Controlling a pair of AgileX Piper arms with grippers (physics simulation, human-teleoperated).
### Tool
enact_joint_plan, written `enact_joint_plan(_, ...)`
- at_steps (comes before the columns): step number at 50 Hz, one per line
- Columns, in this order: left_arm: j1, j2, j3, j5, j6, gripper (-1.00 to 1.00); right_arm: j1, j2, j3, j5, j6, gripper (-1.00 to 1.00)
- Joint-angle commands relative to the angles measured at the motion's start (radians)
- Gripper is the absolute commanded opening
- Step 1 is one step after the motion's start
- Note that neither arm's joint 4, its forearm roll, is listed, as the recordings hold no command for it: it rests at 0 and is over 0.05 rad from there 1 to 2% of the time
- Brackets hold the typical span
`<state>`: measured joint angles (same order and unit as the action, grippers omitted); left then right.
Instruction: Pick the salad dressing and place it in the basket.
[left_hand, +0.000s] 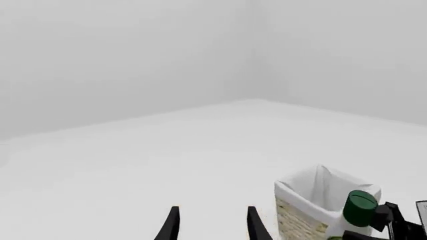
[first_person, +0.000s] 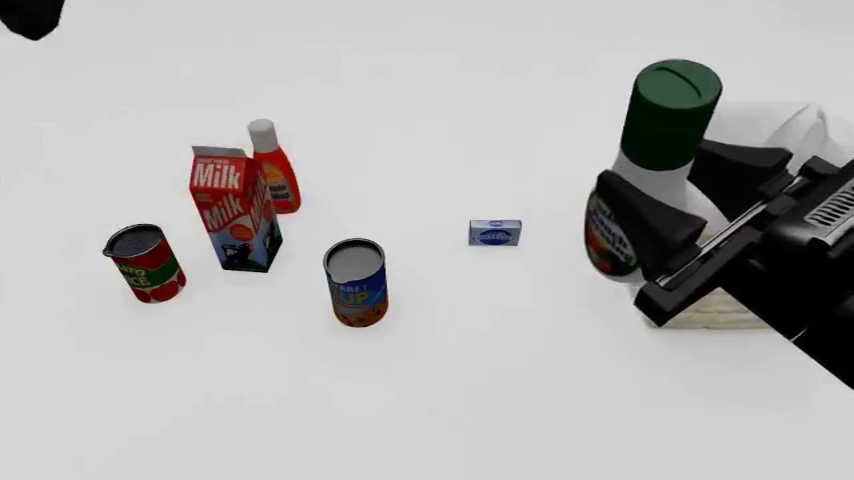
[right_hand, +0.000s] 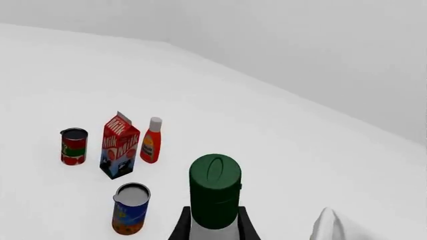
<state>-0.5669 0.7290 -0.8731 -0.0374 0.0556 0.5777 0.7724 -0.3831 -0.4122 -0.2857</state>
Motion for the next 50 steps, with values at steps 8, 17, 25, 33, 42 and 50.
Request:
enact_joint_plan(8, 0.365, -0.345, 0.502, -0.176, -0.032, 1.00, 0.004, -0.057, -0.040, 0.045, 0.016, -1.00)
enact_joint_plan(17, 0.482, -0.511, 0.671, -0.164, -0.103, 1.00, -0.017, -0.072, -0.093, 0.082, -0.003, -1.00)
enact_joint_plan(25, 0.538, -0.597, 0.765, -0.150, -0.096, 1.00, -0.042, -0.075, -0.151, 0.115, -0.013, -1.00)
enact_joint_plan(33, 0.609, -0.672, 0.834, -0.119, -0.119, 1.00, -0.077, -0.058, -0.202, 0.119, -0.027, -1.00)
enact_joint_plan(42, 0.644, -0.728, 0.873, -0.075, -0.072, 1.00, -0.188, -0.030, -0.262, 0.110, -0.004, -1.00)
enact_joint_plan(50, 0.661, -0.729, 0.873, -0.067, -0.070, 1.00, -0.261, -0.011, -0.303, 0.096, 0.003, -1.00)
